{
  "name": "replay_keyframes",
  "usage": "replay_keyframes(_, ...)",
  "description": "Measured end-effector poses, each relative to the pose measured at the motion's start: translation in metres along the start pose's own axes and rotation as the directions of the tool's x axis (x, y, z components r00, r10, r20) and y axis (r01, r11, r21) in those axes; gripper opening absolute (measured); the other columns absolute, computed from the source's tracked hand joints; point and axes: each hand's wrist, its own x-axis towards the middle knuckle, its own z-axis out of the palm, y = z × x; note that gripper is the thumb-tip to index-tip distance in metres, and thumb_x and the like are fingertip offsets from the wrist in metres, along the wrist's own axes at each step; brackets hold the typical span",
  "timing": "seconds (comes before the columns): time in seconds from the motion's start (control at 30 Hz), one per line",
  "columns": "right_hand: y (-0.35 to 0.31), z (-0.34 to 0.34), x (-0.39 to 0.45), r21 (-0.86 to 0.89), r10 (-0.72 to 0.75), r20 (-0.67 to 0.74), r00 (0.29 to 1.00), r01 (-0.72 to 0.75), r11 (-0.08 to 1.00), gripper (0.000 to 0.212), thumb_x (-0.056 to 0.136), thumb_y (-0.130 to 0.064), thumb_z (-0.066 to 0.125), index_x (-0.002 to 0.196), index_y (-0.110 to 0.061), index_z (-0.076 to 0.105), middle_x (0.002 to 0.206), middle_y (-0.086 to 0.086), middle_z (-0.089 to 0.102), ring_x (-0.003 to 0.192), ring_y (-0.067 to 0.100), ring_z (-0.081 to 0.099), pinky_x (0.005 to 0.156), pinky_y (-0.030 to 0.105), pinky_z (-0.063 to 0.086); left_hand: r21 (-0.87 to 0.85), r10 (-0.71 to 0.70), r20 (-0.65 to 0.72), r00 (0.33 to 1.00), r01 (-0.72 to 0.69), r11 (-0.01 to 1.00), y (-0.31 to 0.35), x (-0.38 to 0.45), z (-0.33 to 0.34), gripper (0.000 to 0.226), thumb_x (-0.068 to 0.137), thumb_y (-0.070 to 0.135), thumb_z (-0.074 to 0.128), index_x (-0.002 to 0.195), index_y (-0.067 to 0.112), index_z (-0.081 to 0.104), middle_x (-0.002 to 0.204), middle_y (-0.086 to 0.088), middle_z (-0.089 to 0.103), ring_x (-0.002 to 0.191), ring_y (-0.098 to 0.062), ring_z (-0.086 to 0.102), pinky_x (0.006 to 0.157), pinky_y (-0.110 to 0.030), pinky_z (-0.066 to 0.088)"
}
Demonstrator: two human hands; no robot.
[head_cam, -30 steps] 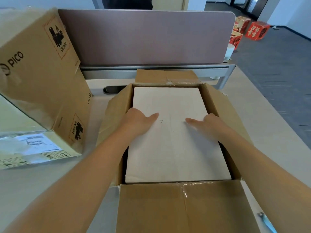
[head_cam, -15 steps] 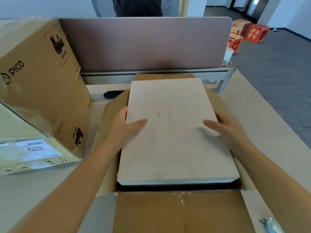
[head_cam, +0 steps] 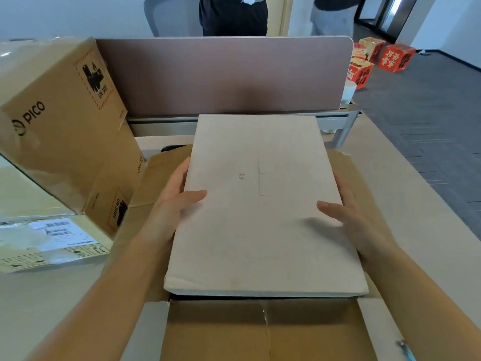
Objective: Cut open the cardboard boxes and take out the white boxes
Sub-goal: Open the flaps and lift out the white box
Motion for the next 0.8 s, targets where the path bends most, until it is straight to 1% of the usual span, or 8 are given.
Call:
replay_keyframes(0.1, 0.002, 0.002, -0.005, 0.023, -0.049, -0.003, 0.999, 0.049, 0.999, 0.063, 0.086, -0.006, 0.054, 0.137, -0.033, 0.030, 0.096, -0.024, 0.050, 0.063, -0.014, 0.060, 0.043, 0.005, 0.044, 0.020, 0.047, -0.016, 0.999, -0.047, 0.999, 0.012, -0.002, 0.000, 0.075, 0.054, 0.010, 0.066, 0.123, 0.030, 0.045, 0.103, 0.012, 0.067, 0.089, -0.010, 0.068, 0.060, -0.023, 0.054)
replay_keyframes(0.17, -0.002, 0.004, -0.006, 0.036, -0.064, 0.045, 0.997, 0.063, 0.997, 0.070, 0.077, -0.011, 0.066, 0.137, -0.029, 0.035, 0.097, -0.021, 0.059, 0.072, -0.005, 0.065, 0.048, 0.008, 0.047, 0.014, 0.054, -0.036, 0.998, -0.054, 0.998, 0.019, -0.005, 0.001, 0.064, 0.062, 0.011, 0.060, 0.120, 0.032, 0.045, 0.097, 0.015, 0.069, 0.086, -0.009, 0.069, 0.059, -0.021, 0.054)
replay_keyframes(0.3, -0.024, 0.008, -0.008, 0.050, -0.146, 0.135, 0.980, 0.141, 0.989, 0.051, 0.061, -0.018, 0.057, 0.111, -0.027, 0.051, 0.077, -0.019, 0.071, 0.068, -0.003, 0.067, 0.051, 0.010, 0.049, 0.035, 0.028, -0.026, 0.999, -0.027, 0.999, 0.031, -0.012, 0.003, 0.043, 0.067, 0.019, 0.055, 0.110, 0.024, 0.053, 0.087, 0.009, 0.073, 0.076, -0.009, 0.070, 0.056, -0.018, 0.052)
replay_keyframes(0.37, -0.033, 0.011, -0.010, 0.078, -0.183, 0.140, 0.973, 0.174, 0.982, 0.041, 0.060, -0.014, 0.055, 0.097, -0.030, 0.050, 0.069, -0.024, 0.069, 0.063, -0.005, 0.066, 0.048, 0.010, 0.048, 0.048, 0.038, -0.033, 0.999, -0.036, 0.998, 0.039, -0.016, 0.004, 0.045, 0.065, 0.010, 0.062, 0.106, 0.027, 0.053, 0.085, 0.009, 0.073, 0.073, -0.009, 0.070, 0.053, -0.019, 0.052)
replay_keyframes(0.47, -0.038, 0.011, -0.009, 0.079, -0.222, 0.102, 0.970, 0.215, 0.973, 0.053, 0.052, -0.014, 0.068, 0.101, -0.027, 0.053, 0.080, -0.011, 0.072, 0.071, 0.008, 0.070, 0.052, 0.018, 0.052, 0.066, 0.095, -0.016, 0.995, -0.094, 0.993, 0.059, -0.015, 0.006, 0.055, 0.059, 0.004, 0.068, 0.102, 0.032, 0.049, 0.081, 0.014, 0.071, 0.069, -0.007, 0.069, 0.051, -0.019, 0.052)
replay_keyframes(0.57, -0.054, 0.009, -0.006, 0.110, -0.268, 0.047, 0.962, 0.262, 0.959, 0.063, 0.050, -0.013, 0.069, 0.111, -0.020, 0.053, 0.086, -0.003, 0.071, 0.071, 0.013, 0.070, 0.052, 0.023, 0.053, 0.068, 0.124, -0.010, 0.992, -0.123, 0.990, 0.078, -0.013, 0.011, 0.053, 0.062, 0.013, 0.057, 0.107, 0.037, 0.042, 0.101, 0.012, 0.062, 0.082, -0.011, 0.067, 0.057, -0.021, 0.055)
replay_keyframes(0.7, -0.090, -0.001, -0.008, 0.131, -0.338, 0.099, 0.936, 0.324, 0.937, 0.048, 0.064, 0.002, 0.063, 0.107, -0.017, 0.053, 0.074, -0.006, 0.072, 0.063, 0.010, 0.069, 0.051, 0.022, 0.053, 0.044, 0.157, -0.011, 0.988, -0.156, 0.987, 0.095, -0.007, 0.024, 0.070, 0.064, 0.019, 0.059, 0.126, 0.035, 0.033, 0.121, 0.003, 0.053, 0.101, -0.021, 0.062, 0.073, -0.035, 0.054)
replay_keyframes(0.8, -0.107, -0.019, -0.011, 0.112, -0.343, 0.106, 0.933, 0.331, 0.937, 0.033, 0.075, 0.002, 0.051, 0.103, -0.015, 0.054, 0.070, -0.007, 0.072, 0.060, 0.009, 0.068, 0.049, 0.020, 0.052, 0.044, 0.196, 0.038, 0.980, -0.197, 0.979, 0.107, 0.005, 0.043, 0.076, 0.064, 0.016, 0.060, 0.134, 0.024, 0.030, 0.123, -0.002, 0.054, 0.104, -0.022, 0.061, 0.073, -0.033, 0.056)
